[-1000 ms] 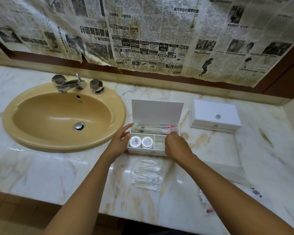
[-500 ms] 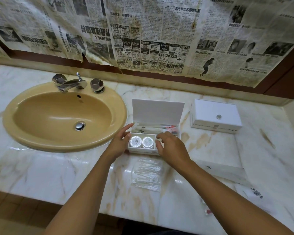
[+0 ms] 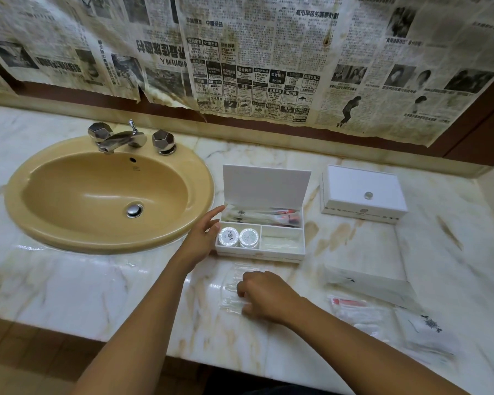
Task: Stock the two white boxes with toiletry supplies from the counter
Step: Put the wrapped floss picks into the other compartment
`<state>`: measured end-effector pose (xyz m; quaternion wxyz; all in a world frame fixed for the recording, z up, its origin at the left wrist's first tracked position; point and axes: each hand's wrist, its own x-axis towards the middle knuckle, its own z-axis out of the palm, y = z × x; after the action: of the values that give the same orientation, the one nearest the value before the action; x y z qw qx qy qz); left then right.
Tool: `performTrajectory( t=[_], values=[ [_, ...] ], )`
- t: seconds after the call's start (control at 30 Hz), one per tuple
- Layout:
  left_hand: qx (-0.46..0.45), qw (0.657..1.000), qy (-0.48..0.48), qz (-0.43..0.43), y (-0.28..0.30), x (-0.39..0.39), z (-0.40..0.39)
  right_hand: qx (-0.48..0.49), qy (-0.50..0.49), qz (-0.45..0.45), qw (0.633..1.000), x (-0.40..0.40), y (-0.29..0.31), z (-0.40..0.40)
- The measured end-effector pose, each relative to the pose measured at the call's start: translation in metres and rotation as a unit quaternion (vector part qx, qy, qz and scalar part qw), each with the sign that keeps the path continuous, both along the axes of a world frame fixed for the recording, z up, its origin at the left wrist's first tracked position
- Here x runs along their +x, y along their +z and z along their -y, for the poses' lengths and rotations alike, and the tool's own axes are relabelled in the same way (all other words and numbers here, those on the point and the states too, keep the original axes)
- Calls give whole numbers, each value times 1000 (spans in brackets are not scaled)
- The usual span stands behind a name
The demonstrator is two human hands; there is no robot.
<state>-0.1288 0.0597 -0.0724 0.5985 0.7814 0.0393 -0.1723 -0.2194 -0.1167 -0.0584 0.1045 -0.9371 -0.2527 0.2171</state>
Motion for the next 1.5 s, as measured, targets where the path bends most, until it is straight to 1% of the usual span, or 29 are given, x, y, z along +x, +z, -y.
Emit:
performTrajectory(
  t=[0.17,0.33,0.53,0.6,0.73,0.8,0.83,0.9,1.03,1.17,1.33,1.5],
  values=[
    [1,1000,0,-2,1,-1,0,-9,-7,6,1000,2,-2,-2],
    [5,1000,-3,-4,0,0,0,28,-36,13,999,3,4,-2],
    [3,1000,-5,0,-1,0,-1,113,-97,65,987,13,19,1],
    [6,1000,-2,0,0,0,0,128,-123,82,981,19,25,4],
    [8,1000,5,-2,2,0,1,159,-201,122,959,37,34,18],
    [7,1000,3,-3,2,0,1,152,-231,163,947,47,34,28],
    [8,1000,3,-5,3,-1,1,135,-236,185,944,52,33,33],
    [8,1000,3,-7,4,-1,1,97,-249,200,943,58,33,42],
    [7,1000,1,-6,4,-1,1,29,-247,182,951,61,29,50],
    [9,1000,1,-6,5,-2,1,24,-243,148,958,60,22,47],
    [10,1000,3,-5,7,-2,2,8,-219,170,961,59,17,45],
    [7,1000,5,-8,7,-2,1,10,-264,89,960,59,13,45]
  ],
)
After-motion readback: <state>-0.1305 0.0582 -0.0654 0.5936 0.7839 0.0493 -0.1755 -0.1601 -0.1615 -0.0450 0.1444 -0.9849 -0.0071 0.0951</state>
